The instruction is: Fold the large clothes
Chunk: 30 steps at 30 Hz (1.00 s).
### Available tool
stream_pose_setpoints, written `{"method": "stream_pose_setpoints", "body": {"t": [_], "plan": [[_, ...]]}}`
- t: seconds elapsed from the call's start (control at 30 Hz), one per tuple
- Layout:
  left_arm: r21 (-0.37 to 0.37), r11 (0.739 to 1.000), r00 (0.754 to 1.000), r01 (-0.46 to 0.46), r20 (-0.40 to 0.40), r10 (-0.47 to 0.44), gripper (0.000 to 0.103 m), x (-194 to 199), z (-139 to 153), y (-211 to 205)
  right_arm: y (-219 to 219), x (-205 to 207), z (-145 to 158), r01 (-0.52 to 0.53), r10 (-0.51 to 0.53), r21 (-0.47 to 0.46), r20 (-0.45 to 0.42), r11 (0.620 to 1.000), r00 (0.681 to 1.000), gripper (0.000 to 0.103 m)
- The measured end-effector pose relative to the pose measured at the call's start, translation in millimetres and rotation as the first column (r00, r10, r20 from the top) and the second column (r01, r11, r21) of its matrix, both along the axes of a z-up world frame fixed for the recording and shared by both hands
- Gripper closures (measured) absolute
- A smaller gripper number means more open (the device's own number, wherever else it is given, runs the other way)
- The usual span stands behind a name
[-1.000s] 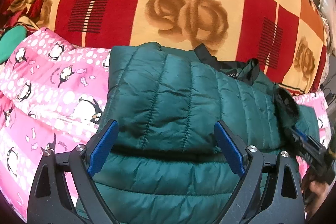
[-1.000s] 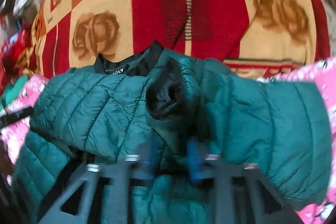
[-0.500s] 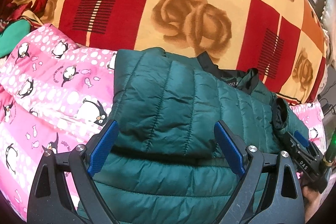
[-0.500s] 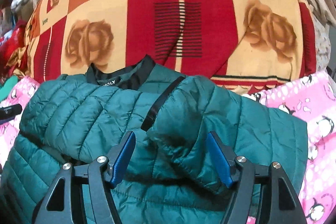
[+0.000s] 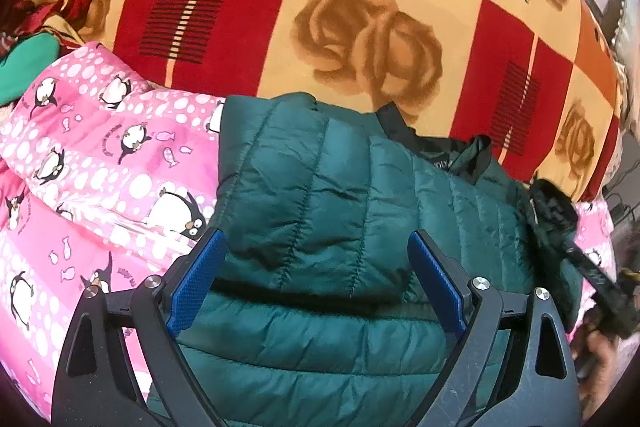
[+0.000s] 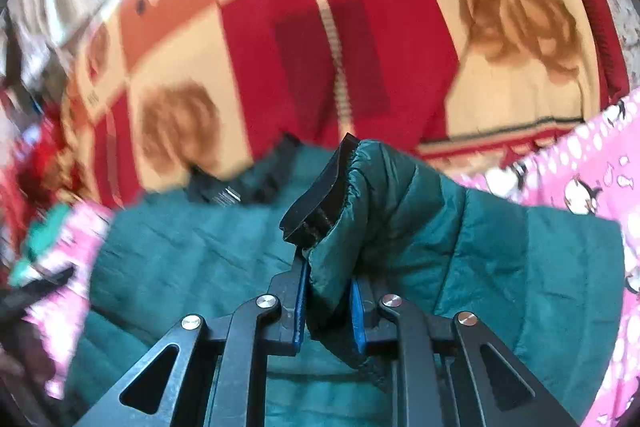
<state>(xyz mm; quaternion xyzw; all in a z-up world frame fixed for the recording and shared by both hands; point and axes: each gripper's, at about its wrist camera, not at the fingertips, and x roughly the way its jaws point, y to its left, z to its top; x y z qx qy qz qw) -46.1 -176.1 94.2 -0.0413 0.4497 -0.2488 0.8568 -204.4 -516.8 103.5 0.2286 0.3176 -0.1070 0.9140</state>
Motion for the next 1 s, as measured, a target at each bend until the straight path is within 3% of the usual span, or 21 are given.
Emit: {"method": "stream_pose_setpoints", "body": {"t": [0.2,0.43,0.53,0.6,0.67,0.7,0.73,0.87,1.0], "plan": [[-0.049,0.999,0.999,-0.023,-0.044,0.021,0.011,6.8,3.0,9.6,47.1,22.0,30.1,-0.143,0.139,0.033,0.093,0.989,0.986,0.086],[-0.140,0.989,0.989,-0.057,-0.142,0.036,0.011,18.1,-1.9,21.9,115.0,73.6,-2.0,-0.278,0.274,0.067,0.059,0.958,0.960,0.086],[-0.181,0.981,0.982,-0.073,-0.183,0.039,0.011,22.5,-4.8,26.0,138.1,95.6,-31.4,-0.333,0.336,0.104,-0.012,0.937,0.942,0.085],[-0.198,0.976,0.979,-0.085,-0.201,0.045,0.011,24.3,-6.1,27.1,150.1,102.2,-43.2,-0.347,0.353,0.095,-0.064,0.933,0.933,0.077],[-0.222,0.971,0.974,-0.088,-0.224,0.037,0.011,25.1,-7.0,27.0,152.4,98.7,-39.8,-0.366,0.371,0.079,-0.058,0.927,0.927,0.054],[-0.234,0.969,0.973,-0.084,-0.230,0.029,0.011,25.1,-7.0,26.1,154.4,95.0,-34.0,-0.373,0.377,0.061,-0.062,0.926,0.924,0.051],[-0.249,0.966,0.972,-0.076,-0.235,0.016,0.011,24.6,-6.2,24.7,156.0,91.4,-29.0,-0.370,0.371,0.036,-0.069,0.928,0.926,0.045],[-0.286,0.957,0.974,-0.043,-0.223,-0.023,0.011,19.3,-2.5,19.1,147.2,56.6,-0.2,-0.320,0.319,-0.061,-0.033,0.945,0.947,0.044],[-0.284,0.959,0.981,-0.008,-0.189,-0.048,0.011,12.6,-3.5,8.5,122.9,20.1,20.1,-0.144,0.143,-0.150,-0.019,0.978,0.990,0.036]]}}
